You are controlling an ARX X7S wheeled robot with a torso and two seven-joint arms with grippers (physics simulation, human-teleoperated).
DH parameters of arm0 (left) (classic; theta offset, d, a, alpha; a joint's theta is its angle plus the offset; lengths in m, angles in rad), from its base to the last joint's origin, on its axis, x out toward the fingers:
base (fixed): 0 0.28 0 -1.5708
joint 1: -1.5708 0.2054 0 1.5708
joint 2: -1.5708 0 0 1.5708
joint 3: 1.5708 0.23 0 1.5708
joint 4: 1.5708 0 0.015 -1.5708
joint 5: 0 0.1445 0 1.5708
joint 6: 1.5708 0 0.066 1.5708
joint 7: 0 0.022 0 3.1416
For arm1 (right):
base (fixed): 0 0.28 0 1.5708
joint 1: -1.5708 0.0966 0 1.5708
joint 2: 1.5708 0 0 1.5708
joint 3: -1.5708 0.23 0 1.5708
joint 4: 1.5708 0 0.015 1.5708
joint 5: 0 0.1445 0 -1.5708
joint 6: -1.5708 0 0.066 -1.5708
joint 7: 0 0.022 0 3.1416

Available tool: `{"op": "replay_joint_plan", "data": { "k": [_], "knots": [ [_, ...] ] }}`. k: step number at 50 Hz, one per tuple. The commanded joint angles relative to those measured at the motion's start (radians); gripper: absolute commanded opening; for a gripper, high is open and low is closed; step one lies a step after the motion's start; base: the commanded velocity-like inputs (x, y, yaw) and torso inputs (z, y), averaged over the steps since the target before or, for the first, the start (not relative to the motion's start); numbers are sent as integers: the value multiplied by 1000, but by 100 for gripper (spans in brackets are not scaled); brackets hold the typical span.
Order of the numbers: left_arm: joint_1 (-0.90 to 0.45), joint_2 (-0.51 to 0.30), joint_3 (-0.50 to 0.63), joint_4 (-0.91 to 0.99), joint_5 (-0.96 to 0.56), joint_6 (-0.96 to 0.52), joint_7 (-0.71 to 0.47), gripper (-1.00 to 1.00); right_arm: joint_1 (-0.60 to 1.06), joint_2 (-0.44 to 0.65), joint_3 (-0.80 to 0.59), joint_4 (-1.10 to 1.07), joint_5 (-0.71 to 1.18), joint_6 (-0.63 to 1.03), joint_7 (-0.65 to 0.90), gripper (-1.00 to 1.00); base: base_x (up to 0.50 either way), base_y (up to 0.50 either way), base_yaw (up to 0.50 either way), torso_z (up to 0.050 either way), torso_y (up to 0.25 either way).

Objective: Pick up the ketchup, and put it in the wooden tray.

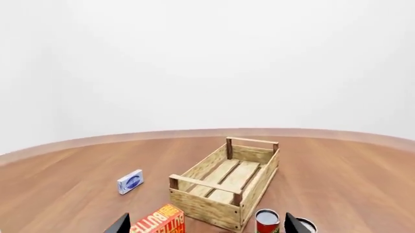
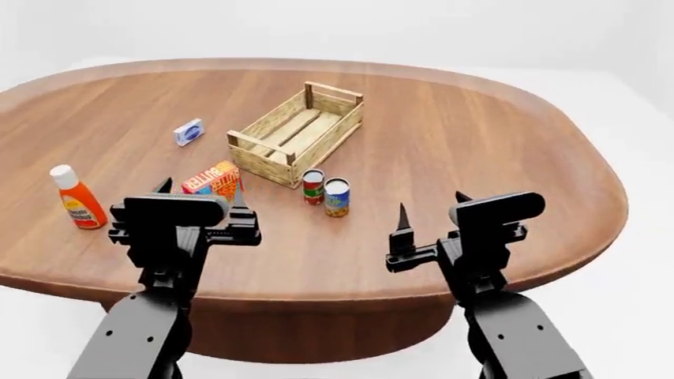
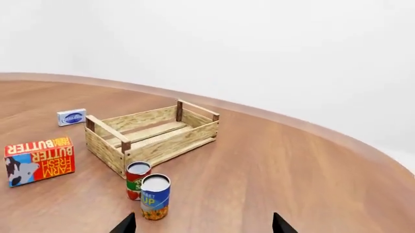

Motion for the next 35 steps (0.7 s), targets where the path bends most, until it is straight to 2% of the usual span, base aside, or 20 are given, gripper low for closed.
{"op": "replay_joint_plan", "data": {
  "k": [1, 24, 31, 35],
  "knots": [
    [-2, -5, 3, 11, -5, -13, -10, 100, 10, 17, -5, -21, 12, 18, -12, 100, 0, 0, 500, 0, 0],
    [10, -10, 6, 19, -17, -19, -25, 100, 13, 33, -27, -31, 14, 21, -12, 100, 0, 0, 500, 0, 0],
    [7, -10, 7, 15, -21, -18, -29, 100, 22, 33, -39, -28, 12, 28, -10, 100, 0, 0, 0, 0, 0],
    [4, -11, 8, 12, -22, -17, -31, 100, 24, 34, -41, -25, 17, 33, -12, 100, 100, -422, 0, 0, 0]
  ]
}}
